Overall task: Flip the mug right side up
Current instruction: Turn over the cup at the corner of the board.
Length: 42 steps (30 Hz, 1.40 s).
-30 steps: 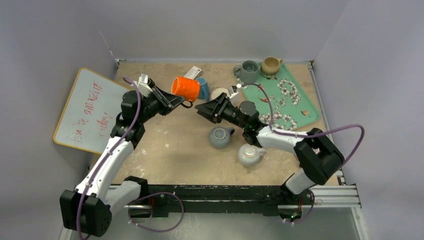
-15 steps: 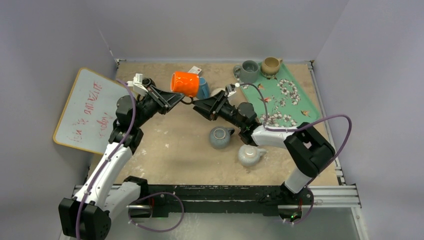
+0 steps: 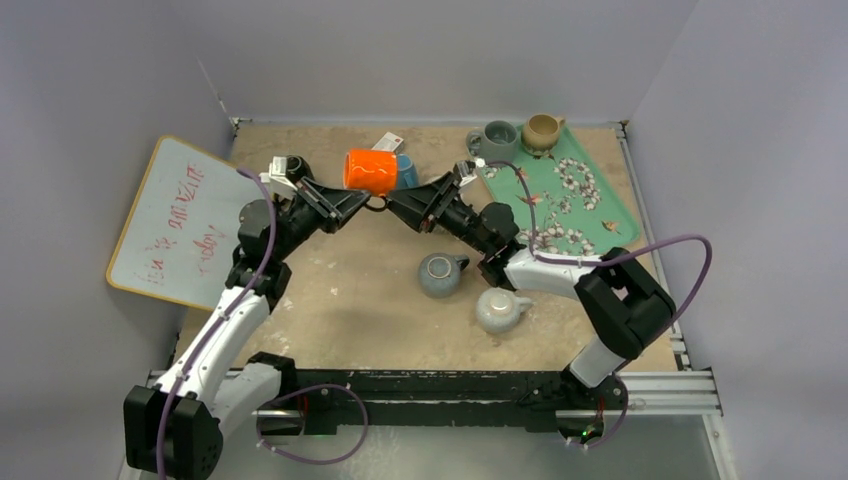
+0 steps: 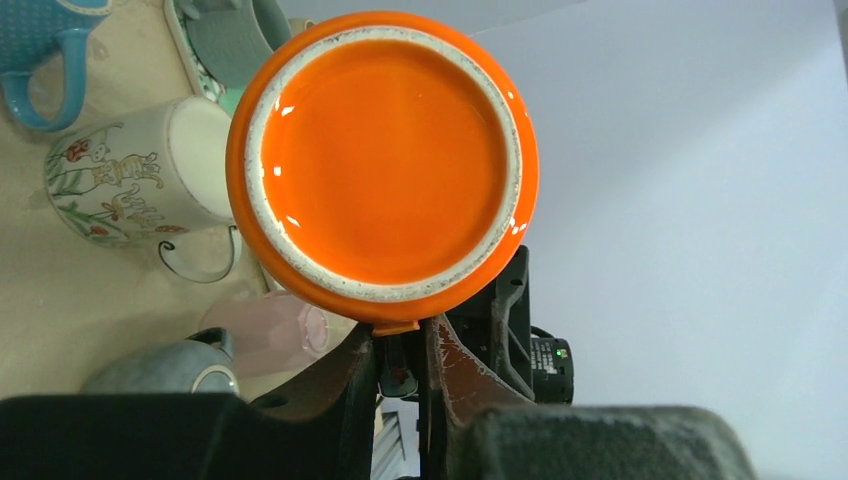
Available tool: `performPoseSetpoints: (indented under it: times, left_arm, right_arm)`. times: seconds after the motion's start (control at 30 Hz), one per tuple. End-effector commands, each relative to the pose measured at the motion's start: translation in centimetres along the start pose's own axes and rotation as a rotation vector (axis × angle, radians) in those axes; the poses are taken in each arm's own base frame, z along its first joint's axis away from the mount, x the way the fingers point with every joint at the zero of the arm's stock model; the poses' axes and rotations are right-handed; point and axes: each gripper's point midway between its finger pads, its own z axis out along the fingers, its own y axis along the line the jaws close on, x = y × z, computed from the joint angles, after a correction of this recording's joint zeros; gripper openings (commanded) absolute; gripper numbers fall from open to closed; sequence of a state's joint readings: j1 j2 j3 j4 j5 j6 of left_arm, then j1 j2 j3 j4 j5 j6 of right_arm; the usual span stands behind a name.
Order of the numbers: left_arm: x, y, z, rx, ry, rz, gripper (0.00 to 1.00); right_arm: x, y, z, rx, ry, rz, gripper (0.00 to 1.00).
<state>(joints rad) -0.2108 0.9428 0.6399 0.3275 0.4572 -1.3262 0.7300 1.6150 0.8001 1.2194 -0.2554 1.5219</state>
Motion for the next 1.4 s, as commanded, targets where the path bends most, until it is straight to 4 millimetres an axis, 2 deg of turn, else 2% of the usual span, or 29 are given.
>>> performPoseSetpoints:
  times: [0.0, 0.07, 0.23, 0.47, 0.7, 0.8, 0.93, 1.1, 1.2, 1.37]
  left_arm:
    - [-0.7, -5.7, -0.8, 0.212, -0.023, 0.046, 0.00]
    - [-0.8, -6.1, -1.0, 0.223, -0.027, 0.051, 0.00]
    - [-0.6, -6.8, -1.4, 0.240, -0.017, 0.069, 0.00]
    - [0.2, -7.4, -1.6, 0.282, 0.025, 0.088, 0.00]
    - [1.2, -6.4, -1.9, 0.296, 0.059, 0.093, 0.00]
    - [1.6, -5.9, -1.9, 0.295, 0.078, 0.093, 0.00]
    - [2.1, -5.0, -2.1, 0.284, 0.091, 0.095, 0.00]
    - [2.6, -4.5, -2.5, 0.266, 0.107, 0.111, 0.00]
    - [2.8, -3.8, -2.6, 0.227, 0.112, 0.115, 0.00]
    - [3.2, -2.5, -2.9, 0.179, 0.116, 0.096, 0.11]
  right_arm:
    - [0.1, 3.7, 1.5, -0.098, 0.022, -0.004, 0.57]
    - [0.2, 4.3, 1.8, -0.111, 0.032, -0.014, 0.55]
    - [0.4, 4.1, 2.1, -0.084, 0.050, -0.006, 0.53]
    - [0.8, 4.3, 2.7, -0.112, 0.091, 0.012, 0.45]
    - [0.7, 4.1, 2.9, -0.121, 0.083, 0.032, 0.37]
    - [0.5, 4.2, 2.8, -0.131, 0.070, 0.036, 0.26]
    - [0.3, 4.5, 2.6, -0.163, 0.057, 0.024, 0.00]
    - [0.8, 5.2, 2.2, -0.234, 0.086, 0.019, 0.00]
    - [0.5, 5.1, 2.0, -0.238, 0.070, 0.017, 0.00]
    - [-0.7, 4.7, 1.7, -0.207, 0.022, -0.006, 0.00]
